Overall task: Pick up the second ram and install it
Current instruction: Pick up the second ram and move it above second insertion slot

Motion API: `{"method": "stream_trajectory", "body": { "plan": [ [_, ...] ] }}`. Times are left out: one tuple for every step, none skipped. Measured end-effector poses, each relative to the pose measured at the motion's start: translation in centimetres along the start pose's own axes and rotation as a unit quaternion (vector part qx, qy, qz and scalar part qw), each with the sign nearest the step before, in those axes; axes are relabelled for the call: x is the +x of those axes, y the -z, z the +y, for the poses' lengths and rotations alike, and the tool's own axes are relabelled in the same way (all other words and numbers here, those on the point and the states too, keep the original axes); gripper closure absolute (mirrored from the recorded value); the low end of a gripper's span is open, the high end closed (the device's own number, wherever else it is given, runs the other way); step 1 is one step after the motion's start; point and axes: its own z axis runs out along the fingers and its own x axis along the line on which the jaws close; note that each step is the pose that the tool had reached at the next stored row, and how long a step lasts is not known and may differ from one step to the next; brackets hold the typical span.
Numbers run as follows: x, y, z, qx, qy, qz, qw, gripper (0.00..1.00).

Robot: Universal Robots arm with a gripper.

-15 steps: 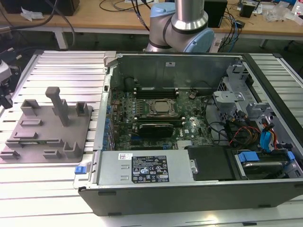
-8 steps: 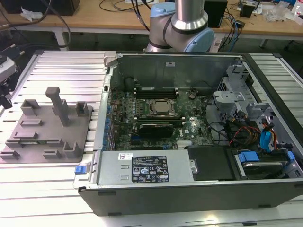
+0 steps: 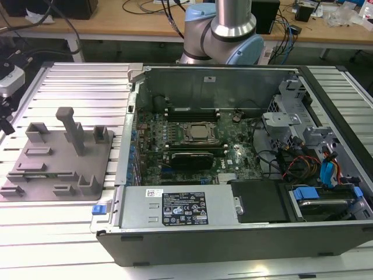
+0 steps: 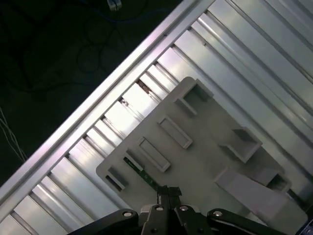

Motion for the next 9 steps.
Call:
{"method": "stream_trajectory", "body": {
  "plan": [
    [0.0,-0.01,0.0,-0.0002,0.01,0.0003,1.0,0.92],
    [0.0,-0.02,0.0,-0.0004,0.02,0.0008,0.9998,0.92],
    [0.0,-0.04,-0.01,-0.0006,0.032,0.0013,0.9995,0.92],
    [0.0,-0.06,-0.01,-0.0009,0.046,0.0018,0.9989,0.92],
    [0.0,-0.08,-0.01,-0.0012,0.058,0.0023,0.9983,0.92],
    [0.0,-0.1,-0.01,-0.0014,0.069,0.0027,0.9976,0.92],
    [0.0,-0.13,-0.01,-0.0017,0.085,0.0032,0.9964,0.92],
    [0.0,-0.15,-0.01,-0.0019,0.097,0.0037,0.9953,0.92],
    [0.0,-0.18,-0.01,-0.0022,0.111,0.0042,0.9938,0.92]
  ]
}}
